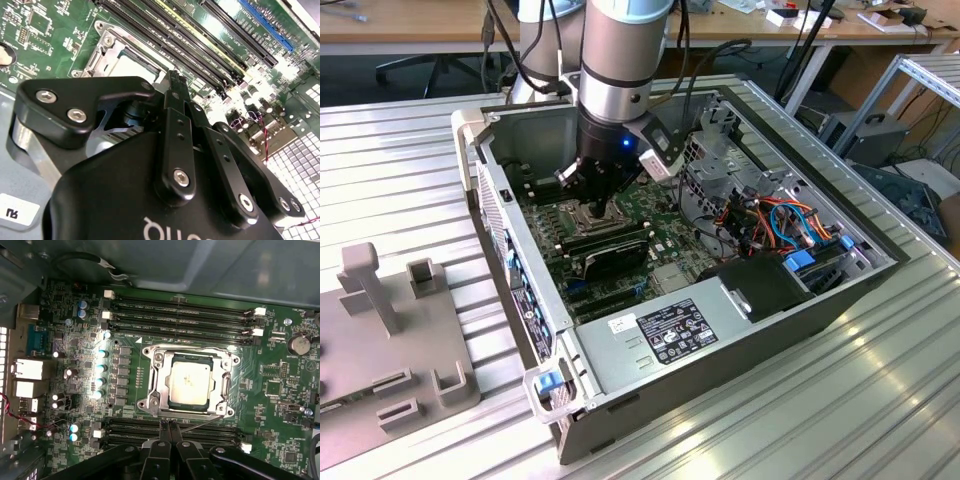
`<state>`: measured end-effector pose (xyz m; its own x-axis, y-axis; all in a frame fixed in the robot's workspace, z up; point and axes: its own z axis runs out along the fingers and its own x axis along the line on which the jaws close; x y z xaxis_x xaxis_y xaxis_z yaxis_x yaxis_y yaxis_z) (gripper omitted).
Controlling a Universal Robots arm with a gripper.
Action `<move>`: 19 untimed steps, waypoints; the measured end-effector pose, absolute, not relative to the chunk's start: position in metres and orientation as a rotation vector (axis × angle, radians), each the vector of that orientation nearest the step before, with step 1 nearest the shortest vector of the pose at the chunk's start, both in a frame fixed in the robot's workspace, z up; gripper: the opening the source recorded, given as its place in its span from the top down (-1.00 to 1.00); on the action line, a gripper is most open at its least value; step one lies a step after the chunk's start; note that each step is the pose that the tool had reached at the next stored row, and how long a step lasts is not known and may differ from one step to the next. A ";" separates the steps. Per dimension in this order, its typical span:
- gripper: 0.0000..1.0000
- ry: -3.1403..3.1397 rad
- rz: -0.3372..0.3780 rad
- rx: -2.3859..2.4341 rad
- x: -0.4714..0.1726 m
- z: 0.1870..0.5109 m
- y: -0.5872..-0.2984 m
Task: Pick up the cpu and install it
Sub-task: 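Install the second cpu locking lever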
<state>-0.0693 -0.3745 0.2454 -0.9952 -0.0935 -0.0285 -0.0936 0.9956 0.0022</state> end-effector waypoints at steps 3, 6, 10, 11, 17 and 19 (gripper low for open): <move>0.79 3.110 0.005 -0.146 -0.071 0.241 -0.374; 0.79 3.110 0.005 -0.146 -0.072 0.240 -0.373; 0.79 3.110 0.005 -0.146 -0.072 0.240 -0.373; 0.79 3.110 0.006 -0.146 -0.072 0.239 -0.373; 0.79 3.110 0.005 -0.146 -0.073 0.234 -0.373; 0.79 3.110 0.005 -0.146 -0.073 0.234 -0.373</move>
